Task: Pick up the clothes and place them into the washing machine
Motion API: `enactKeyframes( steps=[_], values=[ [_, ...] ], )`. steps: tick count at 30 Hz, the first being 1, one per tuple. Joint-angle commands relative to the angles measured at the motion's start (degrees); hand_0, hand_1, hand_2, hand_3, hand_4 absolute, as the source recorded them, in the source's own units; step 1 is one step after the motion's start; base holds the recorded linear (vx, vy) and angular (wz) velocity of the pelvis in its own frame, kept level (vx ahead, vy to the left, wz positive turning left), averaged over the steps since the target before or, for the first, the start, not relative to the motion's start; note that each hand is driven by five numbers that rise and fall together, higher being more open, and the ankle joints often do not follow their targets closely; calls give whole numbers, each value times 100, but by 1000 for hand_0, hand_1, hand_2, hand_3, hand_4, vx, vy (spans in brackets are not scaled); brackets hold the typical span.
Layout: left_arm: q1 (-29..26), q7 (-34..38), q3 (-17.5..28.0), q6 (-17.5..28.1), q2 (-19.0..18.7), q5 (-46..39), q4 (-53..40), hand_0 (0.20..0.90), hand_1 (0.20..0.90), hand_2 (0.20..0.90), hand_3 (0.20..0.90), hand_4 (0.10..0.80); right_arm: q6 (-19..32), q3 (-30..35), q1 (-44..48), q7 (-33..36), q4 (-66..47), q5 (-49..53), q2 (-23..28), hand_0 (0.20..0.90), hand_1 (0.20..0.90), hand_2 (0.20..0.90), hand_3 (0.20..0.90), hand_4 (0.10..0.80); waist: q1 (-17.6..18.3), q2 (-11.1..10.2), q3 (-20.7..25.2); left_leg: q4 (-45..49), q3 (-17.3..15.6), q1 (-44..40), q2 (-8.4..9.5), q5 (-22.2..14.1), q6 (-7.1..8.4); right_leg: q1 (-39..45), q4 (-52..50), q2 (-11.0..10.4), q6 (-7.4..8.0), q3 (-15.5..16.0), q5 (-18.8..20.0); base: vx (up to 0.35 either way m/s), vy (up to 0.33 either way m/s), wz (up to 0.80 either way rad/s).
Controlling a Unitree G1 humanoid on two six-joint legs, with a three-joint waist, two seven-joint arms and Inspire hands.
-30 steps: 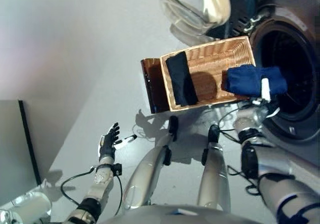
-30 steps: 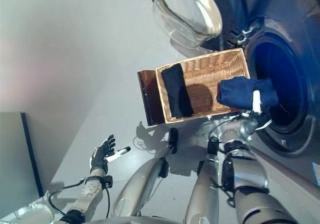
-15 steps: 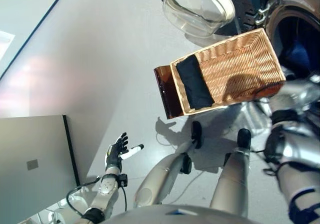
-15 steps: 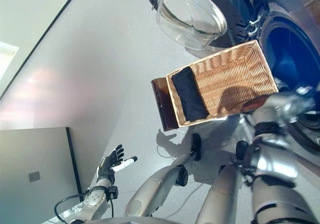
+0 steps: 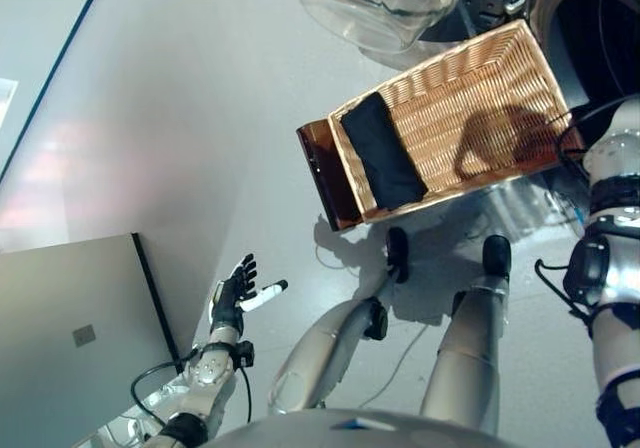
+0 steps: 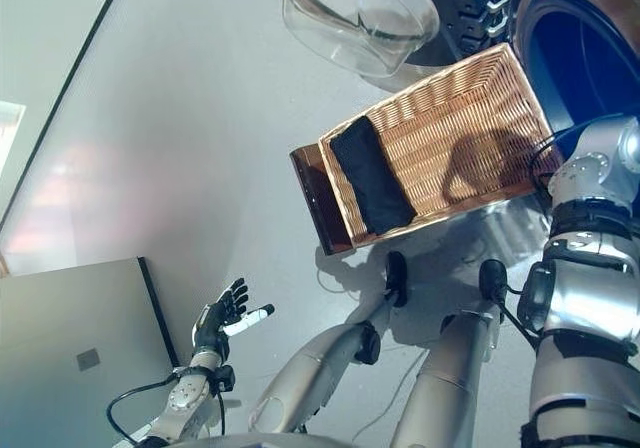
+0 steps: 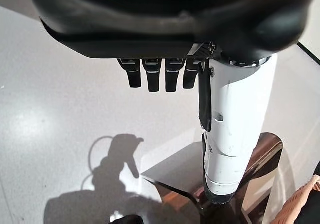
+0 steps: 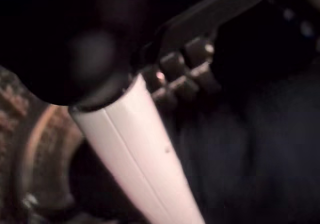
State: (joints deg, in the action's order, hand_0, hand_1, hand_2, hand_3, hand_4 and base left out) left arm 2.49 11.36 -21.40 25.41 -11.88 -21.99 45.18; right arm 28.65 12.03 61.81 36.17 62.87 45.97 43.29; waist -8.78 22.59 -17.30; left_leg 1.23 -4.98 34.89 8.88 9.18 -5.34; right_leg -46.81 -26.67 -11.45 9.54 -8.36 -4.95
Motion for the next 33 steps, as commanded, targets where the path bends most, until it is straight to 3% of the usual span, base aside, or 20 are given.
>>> enactKeyframes(
  steps=[1,8,17,18,21,24,33],
  values=[
    [63,141,223,187,-154,-121,238,900,900,900,900,800,277,-527,183,-418,-29,47,623,900,900,900,900,800,-84,317,415,883,-55,278,28,-682,516,532,818,55,-554,263,542,0,0,0],
    [80,165,305,80,-147,-75,388,900,900,900,900,800,234,-479,-100,-606,82,211,144,900,900,900,900,800,-114,212,411,914,-5,305,-16,-655,524,560,770,116,-583,338,519,-5,-10,1],
    [-2,237,523,44,-209,19,399,900,900,900,900,800,-301,-696,-710,-660,746,-234,-287,900,900,900,900,800,-20,-199,188,1073,41,338,-143,-654,522,661,721,198,-629,466,523,-17,-48,8],
    [25,253,606,51,-205,31,378,900,900,900,900,800,-319,-750,-1093,-879,494,-271,-642,900,900,900,900,800,44,-345,75,1152,58,387,-189,-649,514,667,701,240,-649,506,534,-32,-70,1],
    [126,237,728,43,-220,65,342,900,900,900,900,800,-460,-909,-1553,-1045,384,-518,-962,900,900,900,900,800,89,-608,14,1203,93,413,-235,-647,518,704,698,279,-677,595,537,-23,-68,-2],
    [76,258,791,-26,-268,270,481,900,900,900,900,800,-834,-1401,-1562,-911,882,-1367,-1030,900,900,900,900,800,67,-826,-25,1272,162,420,-280,-643,524,784,698,302,-697,695,541,-6,-61,0],
    [117,275,1040,-110,-400,492,228,900,900,900,900,800,-1301,-2255,-1374,-901,1593,-2493,-1399,900,900,900,900,800,-148,-1329,11,1336,430,329,-319,-636,530,1071,748,305,-740,1021,497,20,-51,20]
  ],
)
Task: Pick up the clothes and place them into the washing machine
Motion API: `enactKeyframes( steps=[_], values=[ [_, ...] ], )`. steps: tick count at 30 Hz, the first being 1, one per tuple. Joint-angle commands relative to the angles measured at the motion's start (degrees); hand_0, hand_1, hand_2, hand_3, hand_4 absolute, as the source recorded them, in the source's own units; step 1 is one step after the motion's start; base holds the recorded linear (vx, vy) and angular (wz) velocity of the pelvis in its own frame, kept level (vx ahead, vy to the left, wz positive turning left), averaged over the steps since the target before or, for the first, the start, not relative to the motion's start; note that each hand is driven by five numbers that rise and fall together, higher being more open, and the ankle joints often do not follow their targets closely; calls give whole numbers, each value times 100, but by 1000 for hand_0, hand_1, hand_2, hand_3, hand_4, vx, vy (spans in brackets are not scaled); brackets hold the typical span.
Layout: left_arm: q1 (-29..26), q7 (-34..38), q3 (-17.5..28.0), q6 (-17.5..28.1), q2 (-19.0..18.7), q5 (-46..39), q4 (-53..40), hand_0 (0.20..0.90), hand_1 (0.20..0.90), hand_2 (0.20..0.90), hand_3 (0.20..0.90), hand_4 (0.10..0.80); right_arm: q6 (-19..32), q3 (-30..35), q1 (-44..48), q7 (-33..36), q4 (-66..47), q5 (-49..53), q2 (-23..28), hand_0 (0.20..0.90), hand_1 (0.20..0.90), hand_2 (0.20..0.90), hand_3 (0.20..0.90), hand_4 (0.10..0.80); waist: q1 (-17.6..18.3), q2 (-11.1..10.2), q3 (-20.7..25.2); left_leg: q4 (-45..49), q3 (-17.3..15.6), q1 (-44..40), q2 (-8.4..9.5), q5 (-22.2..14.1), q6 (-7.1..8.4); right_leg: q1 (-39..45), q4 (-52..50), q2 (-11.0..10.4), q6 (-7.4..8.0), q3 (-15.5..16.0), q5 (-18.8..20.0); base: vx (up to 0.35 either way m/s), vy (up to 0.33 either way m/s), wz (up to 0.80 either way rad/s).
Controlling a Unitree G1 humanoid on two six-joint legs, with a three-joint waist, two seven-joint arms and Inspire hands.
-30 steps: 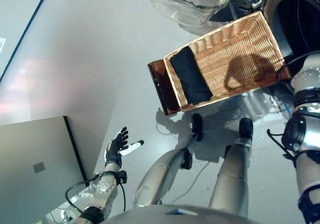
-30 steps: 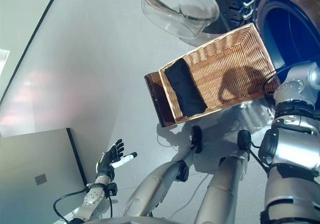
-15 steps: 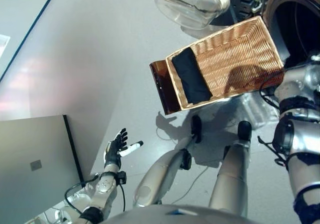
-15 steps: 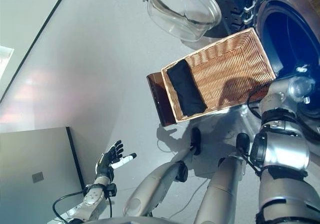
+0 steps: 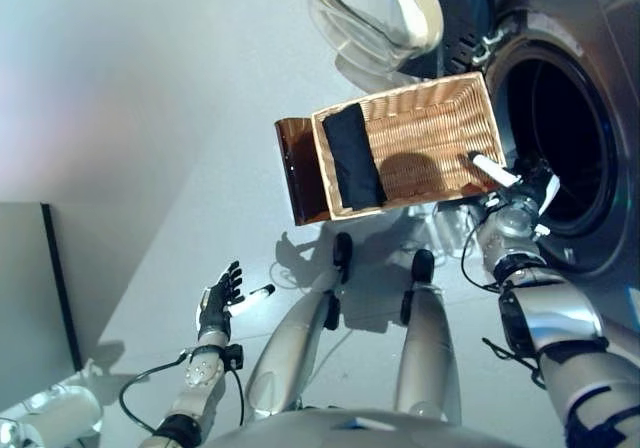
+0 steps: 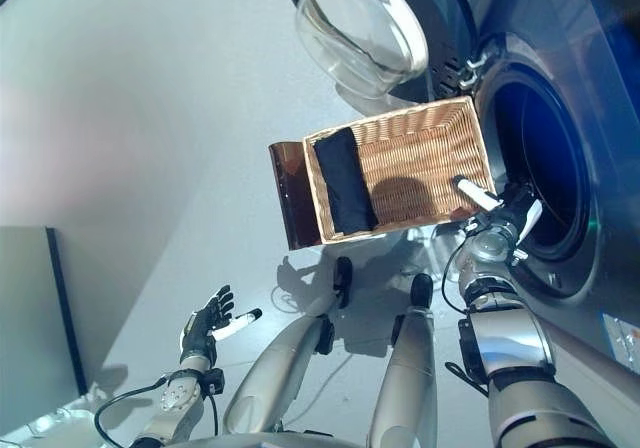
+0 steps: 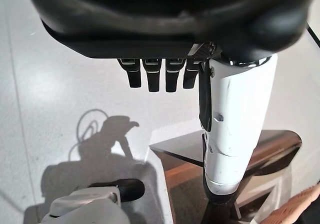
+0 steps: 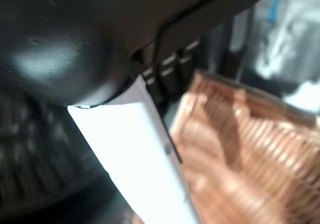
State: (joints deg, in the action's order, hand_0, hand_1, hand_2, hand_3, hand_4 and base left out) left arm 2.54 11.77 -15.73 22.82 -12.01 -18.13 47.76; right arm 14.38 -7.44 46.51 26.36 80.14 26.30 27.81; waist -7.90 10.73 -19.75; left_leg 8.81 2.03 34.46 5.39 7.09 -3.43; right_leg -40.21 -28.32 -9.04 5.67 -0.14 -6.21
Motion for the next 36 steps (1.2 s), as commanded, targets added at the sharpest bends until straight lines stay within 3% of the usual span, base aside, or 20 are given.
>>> enactKeyframes(
  steps=[1,8,16,25,26,36],
  values=[
    [111,243,523,135,-407,179,-55,900,900,900,900,800,42,-514,172,61,-77,-814,127,900,900,900,900,800,-275,-206,258,573,-237,354,30,-417,338,472,935,64,-354,256,621,32,-53,8],
    [144,231,882,5,-538,368,-185,900,900,900,900,800,-125,-940,4,-135,-117,-1344,-346,900,900,900,900,800,-490,-604,232,641,34,274,47,-426,331,744,972,47,-355,556,568,35,-61,15],
    [13,360,1079,-90,-671,579,-171,900,900,900,900,800,-179,-1020,79,-38,-97,-1433,-725,900,900,900,900,800,-718,-918,106,664,297,264,74,-398,357,905,956,36,-374,868,486,26,-59,19],
    [47,506,1266,-106,-780,722,-644,900,900,900,900,800,-219,-1020,209,93,-34,-1417,-817,900,900,900,900,800,-934,-1027,-40,743,462,402,130,-400,361,898,861,-21,-393,1067,381,33,-36,18],
    [20,535,1268,-107,-783,740,-630,900,900,900,900,800,-236,-1037,230,116,-2,-1445,-813,900,900,900,900,800,-939,-1063,-39,794,499,357,145,-617,382,944,789,-22,-361,1028,173,126,-55,29],
    [-145,775,1293,-64,-755,707,-988,900,900,900,900,800,-484,-1182,488,509,344,-1851,-818,900,900,900,900,800,-1186,-1129,-315,1430,578,861,227,-868,308,653,366,-82,-377,1137,36,16,-1,9]
  ],
)
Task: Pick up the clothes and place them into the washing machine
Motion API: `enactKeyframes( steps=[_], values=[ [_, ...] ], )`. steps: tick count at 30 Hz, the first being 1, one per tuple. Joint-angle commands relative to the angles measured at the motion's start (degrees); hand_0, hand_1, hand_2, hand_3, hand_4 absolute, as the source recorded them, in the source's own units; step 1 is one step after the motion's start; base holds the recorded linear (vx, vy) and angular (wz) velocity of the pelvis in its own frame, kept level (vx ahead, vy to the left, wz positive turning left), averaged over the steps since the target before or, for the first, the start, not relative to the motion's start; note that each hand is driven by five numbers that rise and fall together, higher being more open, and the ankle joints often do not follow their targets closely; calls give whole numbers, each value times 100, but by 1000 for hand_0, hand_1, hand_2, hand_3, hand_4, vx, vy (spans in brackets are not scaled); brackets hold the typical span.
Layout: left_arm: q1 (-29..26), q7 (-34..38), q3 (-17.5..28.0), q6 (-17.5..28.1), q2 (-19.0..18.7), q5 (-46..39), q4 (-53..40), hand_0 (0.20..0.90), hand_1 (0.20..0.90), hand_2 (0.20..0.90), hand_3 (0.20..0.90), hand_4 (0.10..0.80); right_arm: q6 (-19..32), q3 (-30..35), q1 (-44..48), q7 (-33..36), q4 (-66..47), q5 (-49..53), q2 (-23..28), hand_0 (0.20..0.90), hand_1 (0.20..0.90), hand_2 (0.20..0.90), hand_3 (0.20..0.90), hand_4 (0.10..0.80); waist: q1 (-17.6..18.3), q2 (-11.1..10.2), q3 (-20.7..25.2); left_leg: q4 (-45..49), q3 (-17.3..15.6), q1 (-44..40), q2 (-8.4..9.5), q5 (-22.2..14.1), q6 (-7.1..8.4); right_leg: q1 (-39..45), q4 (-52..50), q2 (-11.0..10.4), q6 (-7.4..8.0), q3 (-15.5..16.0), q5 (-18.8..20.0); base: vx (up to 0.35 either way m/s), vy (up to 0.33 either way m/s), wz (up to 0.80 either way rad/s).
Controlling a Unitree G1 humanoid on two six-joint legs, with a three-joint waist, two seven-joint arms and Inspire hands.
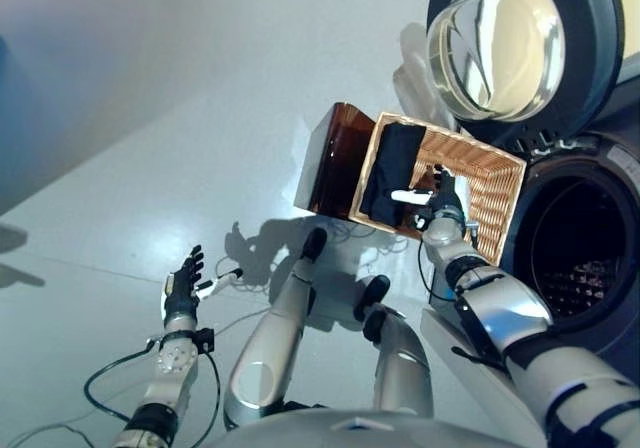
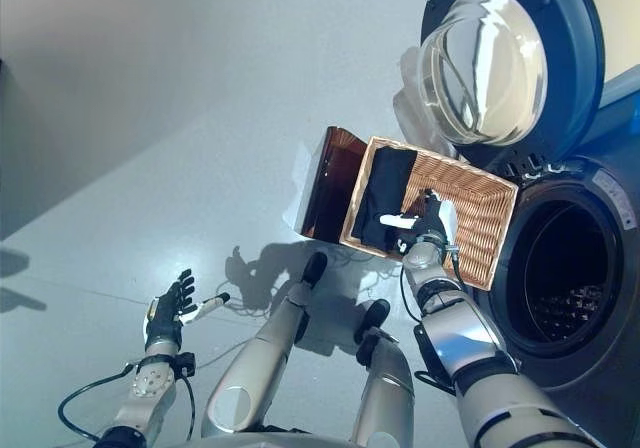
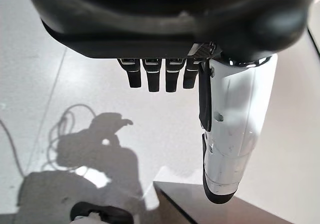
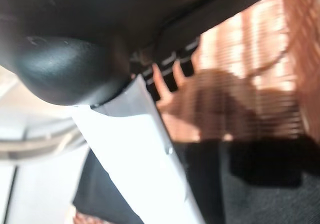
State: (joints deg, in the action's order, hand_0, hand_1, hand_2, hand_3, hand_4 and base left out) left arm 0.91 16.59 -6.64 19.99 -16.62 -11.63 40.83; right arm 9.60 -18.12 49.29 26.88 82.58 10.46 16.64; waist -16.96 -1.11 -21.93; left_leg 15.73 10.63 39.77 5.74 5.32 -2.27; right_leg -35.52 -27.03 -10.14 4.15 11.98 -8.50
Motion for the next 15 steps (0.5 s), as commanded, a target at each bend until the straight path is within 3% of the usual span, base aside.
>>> enactKeyframes(
  steps=[1,13,14,15],
  values=[
    [16,295,384,218,-293,58,-296,900,900,900,900,800,-6,-114,212,459,101,-268,298,900,900,900,900,800,-279,55,-93,748,-282,338,192,-695,192,178,231,28,-225,-74,262,30,-29,1],
    [-113,480,137,128,-245,174,-636,900,900,900,900,800,-633,-348,332,927,614,-1130,311,900,900,900,900,800,-582,103,-325,1013,-67,680,327,-760,157,5,-56,-11,-240,169,113,22,-18,13],
    [-107,481,119,111,-254,197,-661,900,900,900,900,800,-683,-357,329,933,632,-1189,334,735,735,735,735,682,-602,135,-345,1065,-58,720,343,-783,141,-28,-116,-21,-237,182,102,5,12,8],
    [-110,500,124,113,-255,209,-677,900,900,900,900,800,-692,-345,320,930,625,-1213,338,735,735,735,735,682,-612,150,-348,1095,-52,752,349,-798,134,-41,-141,-37,-231,190,88,11,5,11]
  ],
)
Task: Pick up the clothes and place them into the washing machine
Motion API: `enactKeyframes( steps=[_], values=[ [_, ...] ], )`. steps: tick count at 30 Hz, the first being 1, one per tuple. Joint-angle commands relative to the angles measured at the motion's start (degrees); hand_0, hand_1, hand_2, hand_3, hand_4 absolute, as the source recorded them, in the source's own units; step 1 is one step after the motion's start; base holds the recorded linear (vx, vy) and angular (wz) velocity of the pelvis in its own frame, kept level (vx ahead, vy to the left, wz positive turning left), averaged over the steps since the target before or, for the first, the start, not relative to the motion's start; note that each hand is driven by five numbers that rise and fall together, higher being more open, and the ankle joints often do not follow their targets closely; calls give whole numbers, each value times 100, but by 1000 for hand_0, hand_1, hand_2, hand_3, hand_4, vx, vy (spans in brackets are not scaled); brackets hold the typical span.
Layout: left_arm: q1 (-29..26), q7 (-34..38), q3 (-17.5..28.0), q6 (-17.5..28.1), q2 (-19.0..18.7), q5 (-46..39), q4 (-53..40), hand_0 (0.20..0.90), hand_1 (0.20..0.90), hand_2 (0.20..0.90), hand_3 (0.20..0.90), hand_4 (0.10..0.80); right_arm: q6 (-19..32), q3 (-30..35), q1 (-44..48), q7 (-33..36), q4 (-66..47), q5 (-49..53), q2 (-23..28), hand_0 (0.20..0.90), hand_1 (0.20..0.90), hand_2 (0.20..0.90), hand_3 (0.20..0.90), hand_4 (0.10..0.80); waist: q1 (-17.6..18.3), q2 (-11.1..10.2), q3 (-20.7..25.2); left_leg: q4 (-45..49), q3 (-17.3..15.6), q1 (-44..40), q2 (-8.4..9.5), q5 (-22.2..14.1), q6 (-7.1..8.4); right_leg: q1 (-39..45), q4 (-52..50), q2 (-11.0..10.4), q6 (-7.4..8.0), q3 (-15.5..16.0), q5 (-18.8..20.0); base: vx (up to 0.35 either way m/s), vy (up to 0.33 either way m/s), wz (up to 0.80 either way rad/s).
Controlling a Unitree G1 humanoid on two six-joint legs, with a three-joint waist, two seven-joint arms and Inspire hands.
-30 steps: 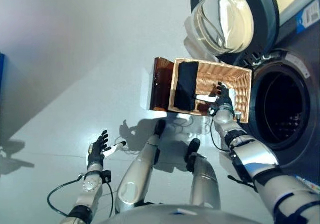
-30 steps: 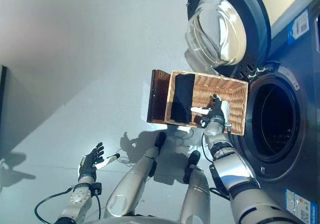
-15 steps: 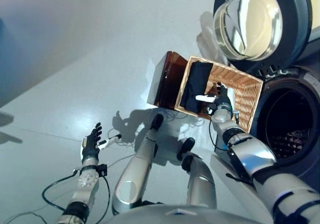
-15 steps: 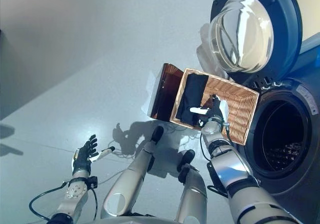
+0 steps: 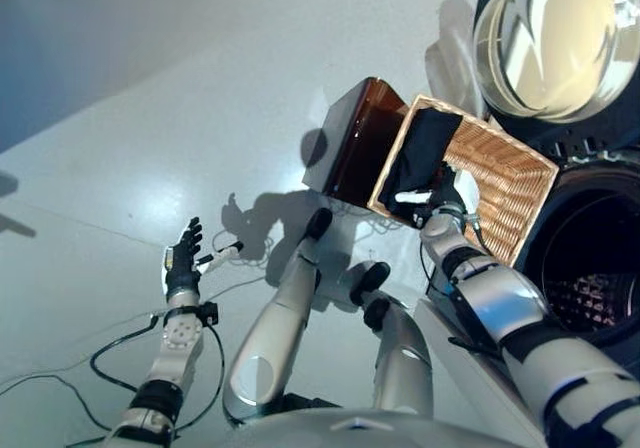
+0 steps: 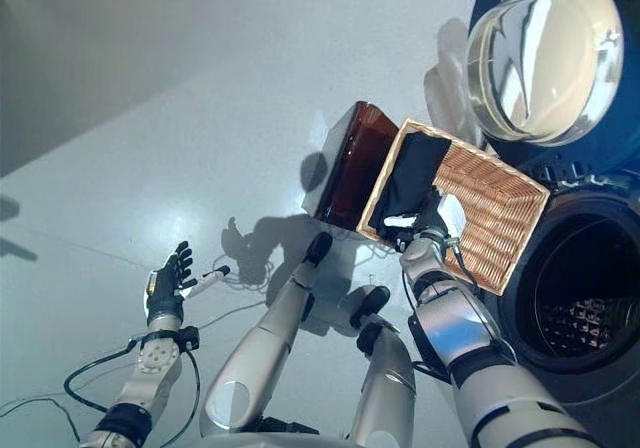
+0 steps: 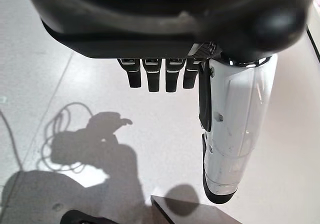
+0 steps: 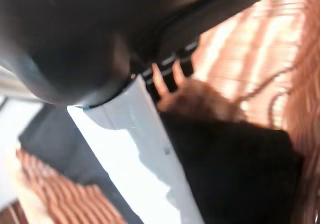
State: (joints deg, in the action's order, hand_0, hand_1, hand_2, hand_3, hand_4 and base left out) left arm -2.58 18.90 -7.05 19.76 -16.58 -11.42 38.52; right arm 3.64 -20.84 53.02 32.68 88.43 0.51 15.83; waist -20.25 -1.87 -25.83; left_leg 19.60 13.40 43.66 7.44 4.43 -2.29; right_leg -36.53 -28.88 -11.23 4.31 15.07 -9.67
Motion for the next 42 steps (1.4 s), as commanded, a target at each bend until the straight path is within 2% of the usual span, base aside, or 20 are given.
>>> enactKeyframes(
  steps=[1,2,3,4,5,8,9,10,18,23,29,33,34,38,41,42],
  values=[
    [244,291,157,132,-256,210,-477,900,900,900,900,800,-122,-78,-76,379,51,-268,435,516,516,516,516,525,-297,242,29,733,-321,390,190,-720,129,41,24,62,-242,-114,202,16,-1,11],
    [230,309,147,118,-254,232,-468,900,900,900,900,800,-176,-119,-88,401,68,-362,446,477,477,477,477,498,-314,258,19,756,-310,408,200,-724,121,28,-7,50,-240,-95,196,10,-3,12],
    [210,314,134,108,-260,248,-464,900,900,900,900,800,-194,-122,-78,387,75,-388,461,472,472,472,472,494,-322,274,10,773,-302,423,215,-729,118,22,-21,39,-241,-78,185,12,-5,9],
    [178,312,124,107,-253,255,-440,900,900,900,900,800,-194,-106,-95,381,62,-391,465,477,477,477,477,498,-336,289,1,771,-283,437,222,-725,116,7,-33,39,-243,-67,173,0,0,0],
    [175,309,91,105,-235,265,-485,900,900,900,900,800,-210,-117,-108,379,73,-422,468,513,513,513,513,524,-352,305,-12,759,-273,442,221,-720,117,6,-33,31,-244,-60,168,0,0,0],
    [170,316,62,103,-218,293,-469,900,900,900,900,800,-269,-104,-95,395,95,-494,515,507,507,507,507,520,-378,344,-20,730,-260,434,227,-704,117,-20,-46,11,-249,-42,163,9,21,6],
    [187,309,37,97,-210,297,-500,900,900,900,900,800,-284,-94,-105,412,94,-513,520,244,244,244,244,331,-385,353,-20,720,-256,429,221,-697,117,-21,-49,11,-248,-49,163,11,15,8],
    [187,318,29,95,-215,307,-475,900,900,900,900,800,-299,-66,-98,440,98,-531,541,200,200,200,200,300,-386,362,-13,716,-267,419,222,-693,113,-31,-63,6,-249,-52,168,13,16,6],
    [379,270,-71,95,-201,408,-492,900,900,900,900,800,-347,114,-499,492,70,-582,664,200,200,200,200,300,-341,406,131,518,-329,204,209,-655,100,137,123,-31,-241,-110,251,3,7,-1],
    [483,183,-142,121,-204,461,-428,900,900,900,900,800,-362,342,-858,518,64,-599,924,200,200,200,200,300,-261,434,306,354,-424,-54,194,-630,101,394,362,-52,-222,-208,356,7,15,-5],
    [648,46,-182,115,-226,487,-354,900,900,900,900,800,-267,708,-1106,513,42,-420,1351,200,200,200,200,300,-100,567,533,281,-579,-269,192,-630,88,566,538,-97,-196,-364,451,-13,45,-16],
    [702,-33,-148,128,-226,476,-96,900,900,900,900,800,59,1156,-1319,436,-112,76,1637,200,200,200,200,300,87,658,663,275,-698,-408,157,-659,77,643,664,-87,-174,-518,542,-40,54,-14],
    [717,-33,-121,145,-236,455,-86,900,900,900,900,800,239,1326,-1412,355,-276,346,1637,200,200,200,200,300,122,702,677,220,-768,-378,137,-459,54,599,741,-90,-208,-512,742,-103,95,-17],
    [867,-92,-21,175,-273,394,26,900,900,900,900,800,835,2007,-1658,158,-691,1542,1742,200,200,200,200,300,327,797,799,168,-912,-493,114,-493,31,595,787,-91,-179,-719,775,-14,81,-24],
    [940,-144,11,247,-273,288,182,900,900,900,900,800,1406,2324,-1898,-48,-1343,2407,1479,200,200,200,200,300,502,853,802,190,-1059,-502,79,-509,19,534,826,-57,-162,-879,829,-12,74,-37],
    [992,-192,-21,305,-226,209,333,900,900,900,900,800,1779,2550,-2047,-380,-1736,3148,1188,200,200,200,200,300,591,877,805,163,-1117,-516,56,-505,22,513,855,-45,-156,-928,843,-8,43,-40]
  ],
)
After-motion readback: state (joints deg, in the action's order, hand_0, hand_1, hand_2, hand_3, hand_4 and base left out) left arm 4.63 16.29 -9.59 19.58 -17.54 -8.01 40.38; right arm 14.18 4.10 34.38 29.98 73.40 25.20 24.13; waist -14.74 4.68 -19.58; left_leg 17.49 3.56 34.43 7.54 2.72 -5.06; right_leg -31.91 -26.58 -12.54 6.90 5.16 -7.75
